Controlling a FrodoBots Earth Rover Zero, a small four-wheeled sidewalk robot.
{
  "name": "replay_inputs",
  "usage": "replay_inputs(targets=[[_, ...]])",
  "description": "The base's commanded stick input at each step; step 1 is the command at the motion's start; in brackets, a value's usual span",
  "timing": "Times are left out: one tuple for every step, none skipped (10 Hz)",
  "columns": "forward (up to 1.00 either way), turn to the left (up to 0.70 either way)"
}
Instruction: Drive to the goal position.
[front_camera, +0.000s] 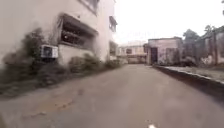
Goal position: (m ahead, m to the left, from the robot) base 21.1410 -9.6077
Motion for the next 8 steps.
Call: replay_inputs(targets=[[0.70,0.18],[0.70,-0.06],[0.70,-0.35],[0.70,-0.35],[0.70,-0.35],[0.70,-0.35],[0.70,-0.35],[0.62,-0.28]])
